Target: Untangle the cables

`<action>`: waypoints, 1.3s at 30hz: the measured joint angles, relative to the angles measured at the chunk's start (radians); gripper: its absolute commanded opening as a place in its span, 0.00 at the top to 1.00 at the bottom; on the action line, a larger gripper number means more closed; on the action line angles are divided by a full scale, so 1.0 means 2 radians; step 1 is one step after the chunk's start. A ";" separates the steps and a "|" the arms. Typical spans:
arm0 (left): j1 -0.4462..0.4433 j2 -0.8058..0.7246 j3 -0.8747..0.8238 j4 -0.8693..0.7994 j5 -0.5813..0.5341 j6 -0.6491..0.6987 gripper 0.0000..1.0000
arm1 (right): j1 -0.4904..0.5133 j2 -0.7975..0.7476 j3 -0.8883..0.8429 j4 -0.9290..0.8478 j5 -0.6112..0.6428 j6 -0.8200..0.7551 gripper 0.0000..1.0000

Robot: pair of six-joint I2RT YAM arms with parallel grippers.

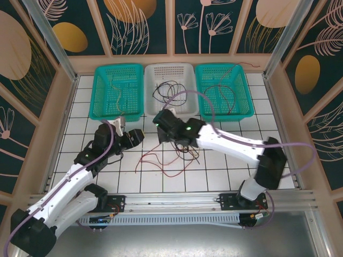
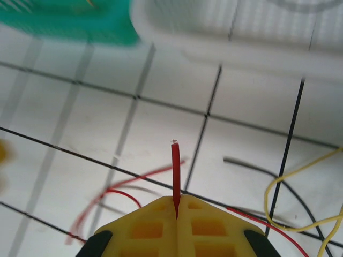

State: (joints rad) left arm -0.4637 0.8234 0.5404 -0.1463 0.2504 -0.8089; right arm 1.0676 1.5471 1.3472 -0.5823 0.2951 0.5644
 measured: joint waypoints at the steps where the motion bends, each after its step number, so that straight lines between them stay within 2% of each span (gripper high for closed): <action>1: 0.000 0.004 0.000 0.014 0.008 -0.003 0.41 | 0.000 -0.030 -0.008 0.016 0.001 -0.001 1.00; 7: -0.002 0.044 0.000 0.119 0.068 -0.031 0.39 | 0.000 -0.163 -0.046 0.099 0.001 -0.013 1.00; 13: -0.018 0.078 0.014 0.204 0.107 -0.047 0.31 | -0.008 -0.219 -0.046 0.158 0.010 -0.029 1.00; 25: -0.053 0.117 0.076 0.365 0.149 -0.059 0.21 | -0.037 -0.216 -0.026 0.198 -0.002 -0.039 1.00; 31: -0.076 0.144 0.087 0.399 0.164 -0.056 0.17 | -0.045 -0.210 -0.012 0.214 -0.016 -0.039 1.00; 39: -0.111 0.185 0.102 0.401 0.164 -0.031 0.21 | -0.056 -0.210 -0.005 0.241 -0.041 -0.034 1.00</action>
State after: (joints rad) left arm -0.6865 1.1938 0.7448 0.6548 0.5793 -0.8715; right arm 0.9546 1.1278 1.3373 -0.1013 0.2138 0.4957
